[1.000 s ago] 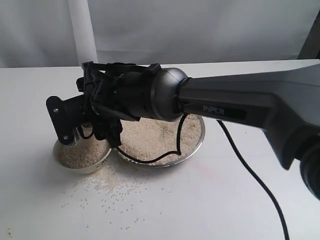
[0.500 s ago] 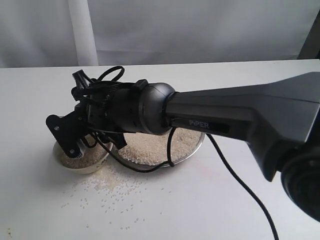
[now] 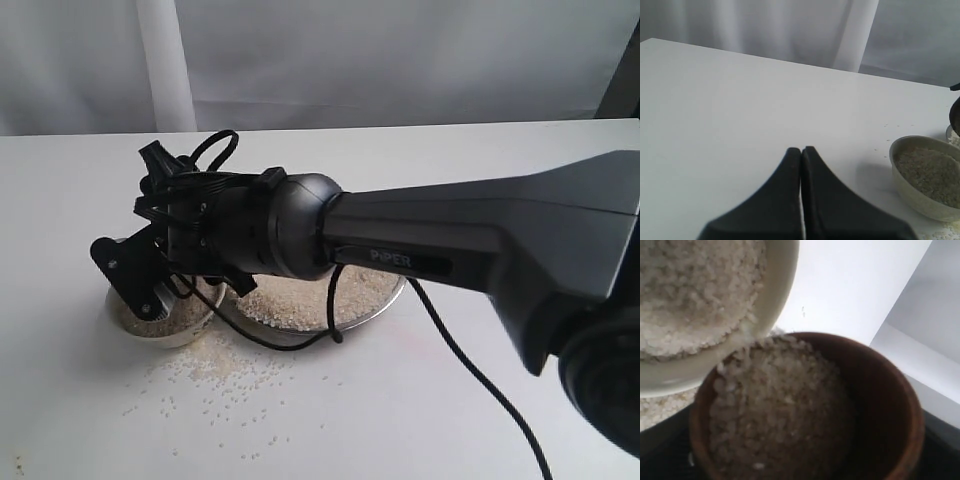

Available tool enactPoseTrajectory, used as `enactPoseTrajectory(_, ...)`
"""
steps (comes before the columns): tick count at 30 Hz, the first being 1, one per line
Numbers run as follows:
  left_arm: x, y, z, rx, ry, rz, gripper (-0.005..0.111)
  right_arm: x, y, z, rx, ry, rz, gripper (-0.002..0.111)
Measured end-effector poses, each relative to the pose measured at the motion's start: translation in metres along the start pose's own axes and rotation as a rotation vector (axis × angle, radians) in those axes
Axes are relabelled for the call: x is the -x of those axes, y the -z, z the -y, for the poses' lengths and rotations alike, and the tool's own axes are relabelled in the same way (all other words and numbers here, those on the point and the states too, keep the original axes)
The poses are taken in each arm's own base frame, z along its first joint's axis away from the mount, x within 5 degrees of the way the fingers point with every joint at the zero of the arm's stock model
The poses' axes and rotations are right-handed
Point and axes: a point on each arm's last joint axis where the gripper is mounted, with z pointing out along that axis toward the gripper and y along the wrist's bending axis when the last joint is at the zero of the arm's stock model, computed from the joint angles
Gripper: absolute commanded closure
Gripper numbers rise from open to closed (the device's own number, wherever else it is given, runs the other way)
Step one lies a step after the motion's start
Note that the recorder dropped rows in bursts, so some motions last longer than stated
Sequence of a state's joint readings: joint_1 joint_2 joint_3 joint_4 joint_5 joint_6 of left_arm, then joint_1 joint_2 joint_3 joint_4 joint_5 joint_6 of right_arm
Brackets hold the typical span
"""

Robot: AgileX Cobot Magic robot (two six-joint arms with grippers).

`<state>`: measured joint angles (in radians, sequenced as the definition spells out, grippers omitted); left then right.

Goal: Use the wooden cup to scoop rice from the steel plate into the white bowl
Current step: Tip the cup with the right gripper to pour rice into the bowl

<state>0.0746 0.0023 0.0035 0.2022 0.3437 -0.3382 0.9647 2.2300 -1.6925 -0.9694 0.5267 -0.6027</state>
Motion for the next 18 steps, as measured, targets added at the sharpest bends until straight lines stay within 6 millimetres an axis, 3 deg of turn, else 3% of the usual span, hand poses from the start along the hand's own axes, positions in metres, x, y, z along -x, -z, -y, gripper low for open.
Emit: enactPoseTrajectory(18, 0.0000, 0.0000, 0.0000, 0.000, 0.000, 0.000, 0.107, 0.0027, -0.0034, -0.0037, -0.014, 0.120, -0.072, 0.108)
